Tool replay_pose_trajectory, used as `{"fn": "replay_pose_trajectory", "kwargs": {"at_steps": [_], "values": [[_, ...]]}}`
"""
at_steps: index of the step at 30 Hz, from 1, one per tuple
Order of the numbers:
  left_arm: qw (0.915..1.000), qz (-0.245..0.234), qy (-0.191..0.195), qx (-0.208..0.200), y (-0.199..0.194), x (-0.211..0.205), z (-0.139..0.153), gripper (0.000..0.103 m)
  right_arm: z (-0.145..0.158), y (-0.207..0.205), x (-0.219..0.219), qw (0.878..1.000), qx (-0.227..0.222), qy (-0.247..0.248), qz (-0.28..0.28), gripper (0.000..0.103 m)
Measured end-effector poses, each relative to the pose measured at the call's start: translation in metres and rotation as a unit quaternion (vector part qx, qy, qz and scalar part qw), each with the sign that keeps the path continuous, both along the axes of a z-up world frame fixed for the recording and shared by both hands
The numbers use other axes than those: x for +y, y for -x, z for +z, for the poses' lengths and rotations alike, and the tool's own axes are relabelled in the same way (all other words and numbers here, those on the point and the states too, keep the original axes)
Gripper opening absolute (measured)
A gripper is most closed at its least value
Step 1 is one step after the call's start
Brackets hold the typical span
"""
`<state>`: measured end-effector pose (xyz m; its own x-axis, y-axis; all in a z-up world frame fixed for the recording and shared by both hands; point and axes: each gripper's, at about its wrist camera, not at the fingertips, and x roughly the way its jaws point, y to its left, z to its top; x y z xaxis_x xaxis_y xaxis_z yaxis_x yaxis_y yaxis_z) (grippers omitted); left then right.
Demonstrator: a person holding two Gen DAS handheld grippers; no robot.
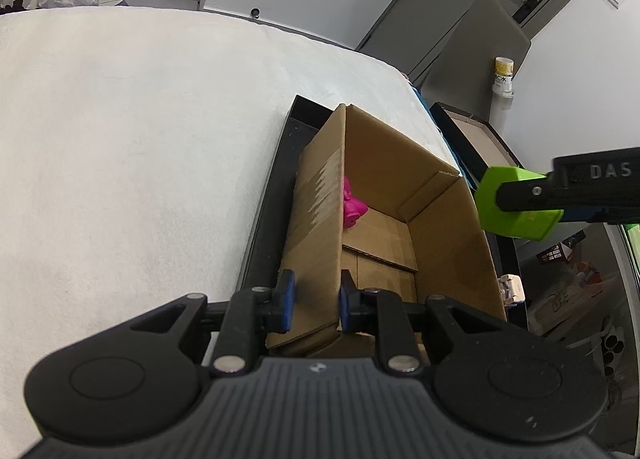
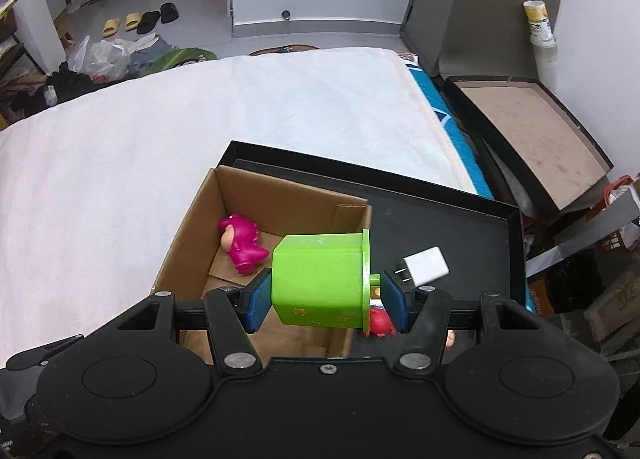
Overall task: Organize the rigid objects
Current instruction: 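Carry the green cube box with the right gripper and release it into the box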
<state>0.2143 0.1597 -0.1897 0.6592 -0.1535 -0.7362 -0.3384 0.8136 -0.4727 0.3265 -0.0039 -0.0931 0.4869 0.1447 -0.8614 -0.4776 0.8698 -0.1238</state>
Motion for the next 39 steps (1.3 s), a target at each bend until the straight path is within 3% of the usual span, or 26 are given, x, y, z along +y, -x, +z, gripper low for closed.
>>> {"fn": "replay_pose_trajectory", "kwargs": {"at_steps": [17, 27, 35, 39], "values": [[0.9999, 0.0, 0.015, 0.0, -0.003, 0.003, -0.006, 0.021, -0.035, -0.017, 0.03, 0.999, 0.006, 0.033, 0.014, 0.056], [0.9997, 0.005, 0.022, -0.001, 0.0, 0.006, -0.008, 0.021, -0.057, -0.025, 0.051, 0.998, -0.018, 0.065, 0.02, 0.056], [0.9997, 0.003, 0.024, 0.001, -0.001, 0.007, -0.008, 0.021, -0.057, -0.02, 0.046, 0.997, -0.032, 0.07, 0.027, 0.074], [0.9998, 0.003, 0.02, 0.003, -0.001, 0.006, -0.009, 0.021, -0.051, -0.018, 0.04, 0.997, -0.038, 0.066, 0.029, 0.077]]}}
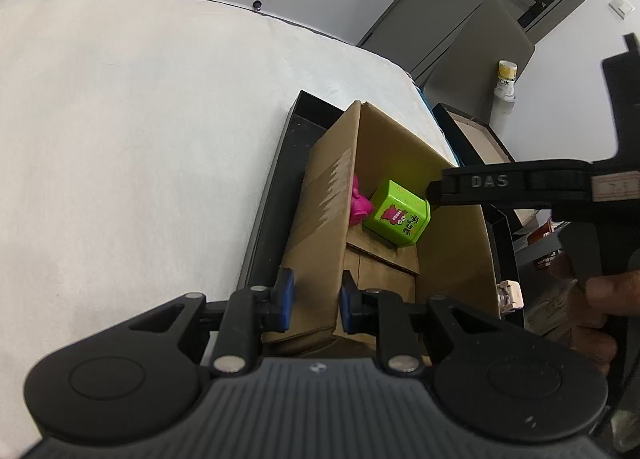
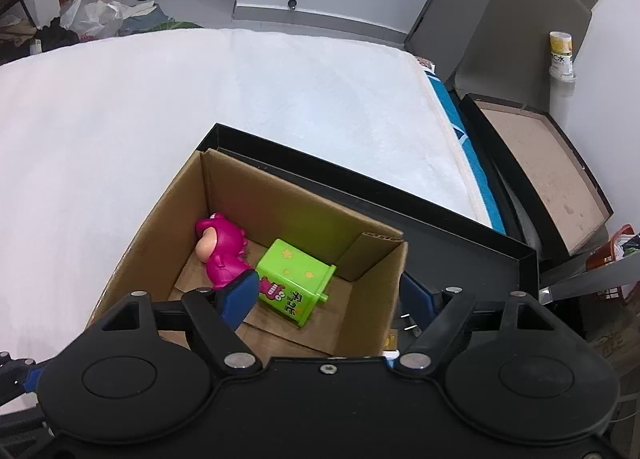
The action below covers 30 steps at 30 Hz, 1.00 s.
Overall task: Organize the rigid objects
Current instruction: 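Carry the green cube box with the right gripper and release it into the box, then move the right gripper across the tray to the white cube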
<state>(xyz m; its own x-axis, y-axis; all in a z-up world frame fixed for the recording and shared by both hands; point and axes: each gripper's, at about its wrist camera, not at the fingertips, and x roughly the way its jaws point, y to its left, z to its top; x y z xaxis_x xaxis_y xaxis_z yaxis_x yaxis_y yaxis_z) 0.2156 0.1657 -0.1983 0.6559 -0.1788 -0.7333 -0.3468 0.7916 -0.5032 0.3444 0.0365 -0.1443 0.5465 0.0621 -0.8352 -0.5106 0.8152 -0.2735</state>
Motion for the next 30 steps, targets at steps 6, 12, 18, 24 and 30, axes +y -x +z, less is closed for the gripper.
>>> {"fn": "replay_pose_trajectory", "kwargs": {"at_steps": [6, 12, 18, 24, 30], "values": [[1.0, -0.001, -0.004, 0.004, -0.002, -0.003, 0.0, 0.021, 0.012, 0.0, -0.015, 0.999, 0.018, -0.031, -0.009, 0.08], [1.0, -0.002, -0.008, 0.005, -0.004, -0.004, 0.001, 0.021, 0.025, 0.006, -0.03, 0.997, 0.048, -0.066, -0.01, 0.08], [0.9999, 0.006, -0.008, 0.006, -0.002, -0.002, 0.001, 0.021, 0.042, 0.009, -0.046, 0.993, 0.063, -0.098, -0.017, 0.08], [0.9999, 0.007, -0.012, 0.006, -0.002, -0.005, 0.002, 0.021, 0.061, 0.015, -0.062, 0.99, 0.07, -0.121, -0.021, 0.08], [0.9999, 0.005, -0.014, 0.008, -0.003, -0.006, 0.002, 0.021, 0.074, 0.016, -0.08, 0.987, 0.074, -0.138, -0.029, 0.08]]}}
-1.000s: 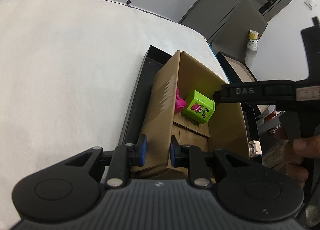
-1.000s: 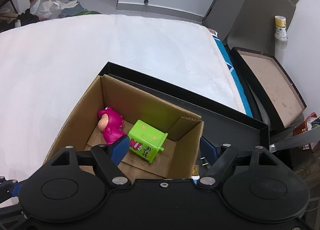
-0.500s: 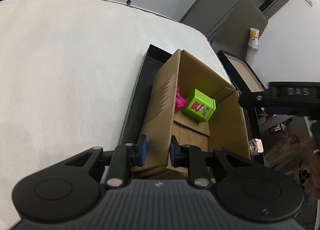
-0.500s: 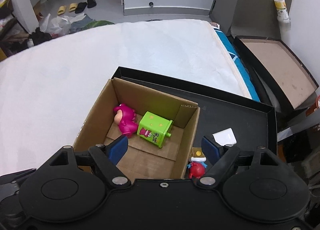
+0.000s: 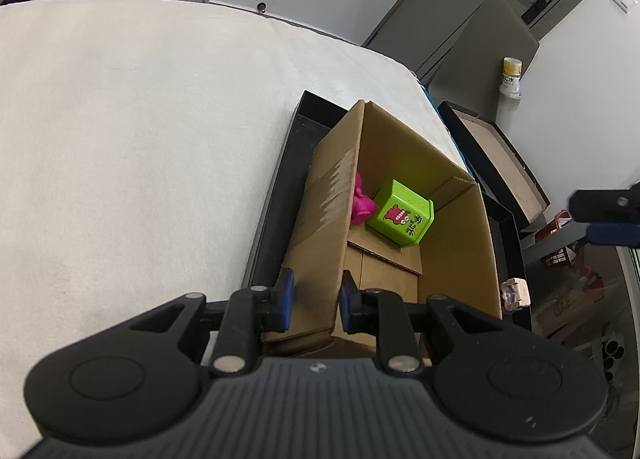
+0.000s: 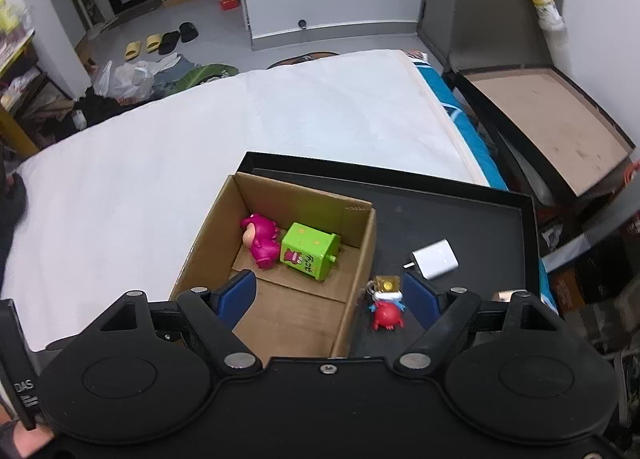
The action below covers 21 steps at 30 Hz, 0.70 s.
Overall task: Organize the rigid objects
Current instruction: 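Move the right gripper across the tray to the white cube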
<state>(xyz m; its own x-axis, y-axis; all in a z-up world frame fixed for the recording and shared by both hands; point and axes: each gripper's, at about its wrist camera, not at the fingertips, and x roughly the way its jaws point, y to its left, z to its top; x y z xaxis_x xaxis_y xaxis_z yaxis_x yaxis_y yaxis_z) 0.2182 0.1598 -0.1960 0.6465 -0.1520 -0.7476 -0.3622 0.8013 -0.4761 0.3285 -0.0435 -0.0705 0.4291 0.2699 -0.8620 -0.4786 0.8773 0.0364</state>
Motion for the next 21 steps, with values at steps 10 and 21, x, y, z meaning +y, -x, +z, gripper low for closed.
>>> {"fn": "replay_pose_trajectory", "kwargs": {"at_steps": [10, 21], "values": [[1.0, 0.001, -0.003, 0.002, -0.001, -0.002, 0.001, 0.021, 0.017, 0.007, -0.039, 0.999, 0.006, -0.034, -0.02, 0.098], [0.9999, 0.005, -0.006, 0.011, -0.001, -0.005, 0.0, 0.02, 0.023, 0.01, -0.072, 0.998, -0.003, -0.048, -0.037, 0.103]]}}
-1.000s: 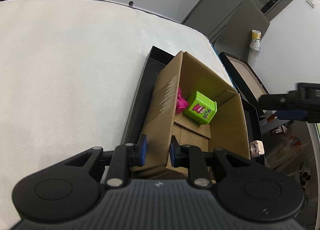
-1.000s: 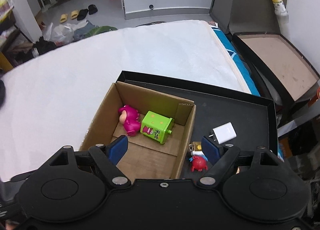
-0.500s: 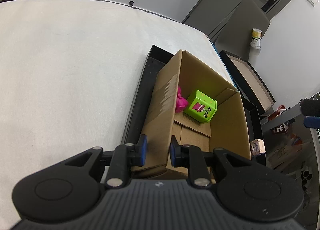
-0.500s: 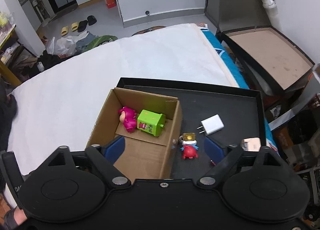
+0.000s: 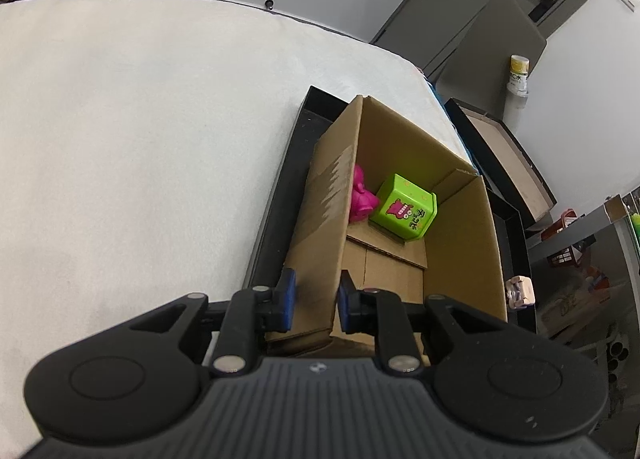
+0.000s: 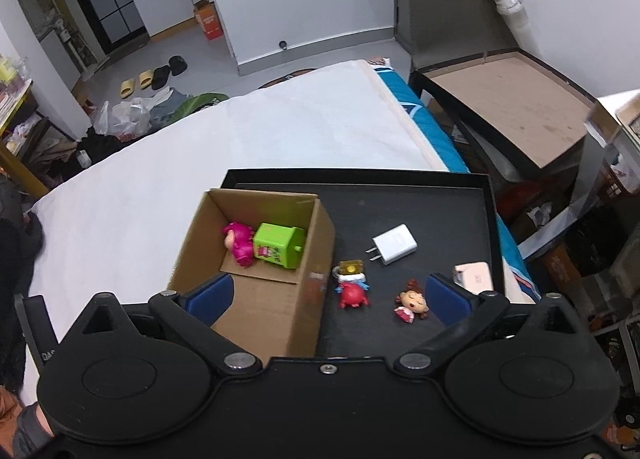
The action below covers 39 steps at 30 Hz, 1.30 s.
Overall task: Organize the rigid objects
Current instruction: 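Move the right gripper across the tray to the white cube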
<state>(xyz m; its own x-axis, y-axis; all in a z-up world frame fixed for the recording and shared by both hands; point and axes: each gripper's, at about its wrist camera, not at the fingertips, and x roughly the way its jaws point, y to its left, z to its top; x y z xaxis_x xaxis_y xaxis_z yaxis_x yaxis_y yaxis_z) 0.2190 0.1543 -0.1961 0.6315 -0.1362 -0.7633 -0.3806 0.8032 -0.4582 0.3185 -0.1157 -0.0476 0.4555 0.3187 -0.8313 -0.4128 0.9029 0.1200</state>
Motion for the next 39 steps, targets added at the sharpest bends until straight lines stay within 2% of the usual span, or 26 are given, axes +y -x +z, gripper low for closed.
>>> {"fn": "replay_pose_trajectory", "kwargs": {"at_steps": [10, 17, 30, 39], "values": [[1.0, -0.005, -0.003, 0.003, -0.002, -0.003, 0.0, 0.02, -0.016, -0.005, -0.032, 1.0, 0.007, -0.014, -0.022, 0.103], [1.0, -0.007, -0.002, 0.004, -0.001, -0.002, -0.001, 0.02, -0.033, -0.011, -0.049, 0.999, 0.02, -0.022, -0.032, 0.097], [1.0, -0.005, -0.002, 0.007, -0.002, -0.003, -0.001, 0.02, -0.059, -0.028, -0.079, 0.996, 0.044, -0.044, -0.058, 0.095], [0.9999, -0.005, -0.006, 0.008, -0.003, -0.006, -0.001, 0.02, -0.085, -0.048, -0.101, 0.994, 0.063, -0.037, -0.081, 0.087]]}}
